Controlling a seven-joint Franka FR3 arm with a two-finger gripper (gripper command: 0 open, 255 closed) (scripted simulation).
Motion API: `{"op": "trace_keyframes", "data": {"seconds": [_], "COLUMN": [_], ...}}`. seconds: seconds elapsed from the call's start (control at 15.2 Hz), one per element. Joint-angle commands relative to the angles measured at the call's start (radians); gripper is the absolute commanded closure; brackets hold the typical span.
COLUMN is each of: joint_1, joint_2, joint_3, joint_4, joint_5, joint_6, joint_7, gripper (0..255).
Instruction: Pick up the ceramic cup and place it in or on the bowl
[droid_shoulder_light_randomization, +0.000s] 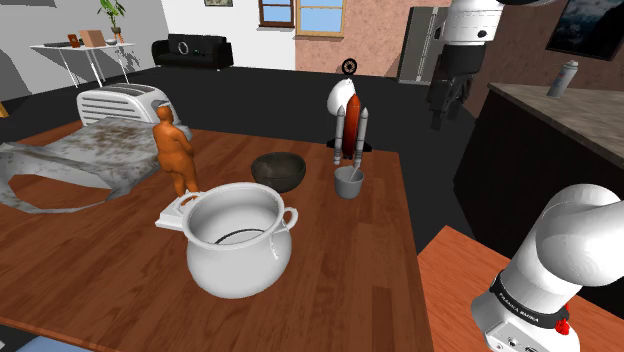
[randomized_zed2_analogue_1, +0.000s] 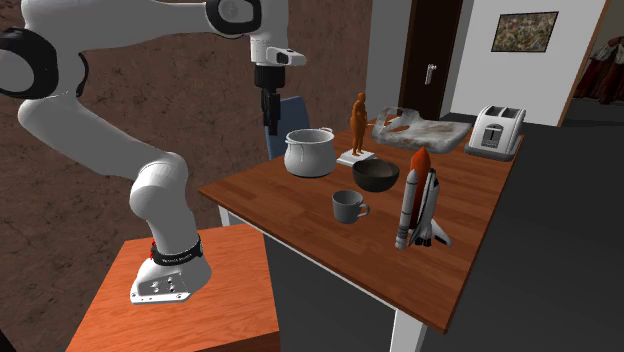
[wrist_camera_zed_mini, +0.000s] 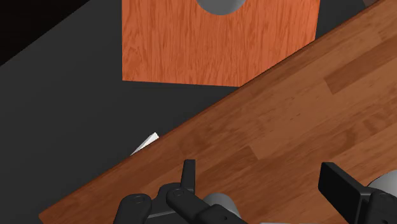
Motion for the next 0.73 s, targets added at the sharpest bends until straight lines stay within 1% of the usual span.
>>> {"op": "trace_keyframes", "data": {"seconds": [0.0,0.33,0.66], "joint_1": [0.000,-0.011,-0.019], "joint_2": [0.000,0.125,0.276], "joint_3": [0.000,-0.030,-0.058], "joint_4": [0.000,-0.039,-0.044], "joint_5": [0.000,0.015,0.038], "joint_6": [0.000,0.157,0.305], "joint_7": [0.000,-0.006,-0.019], "gripper": [0,0,0]}}
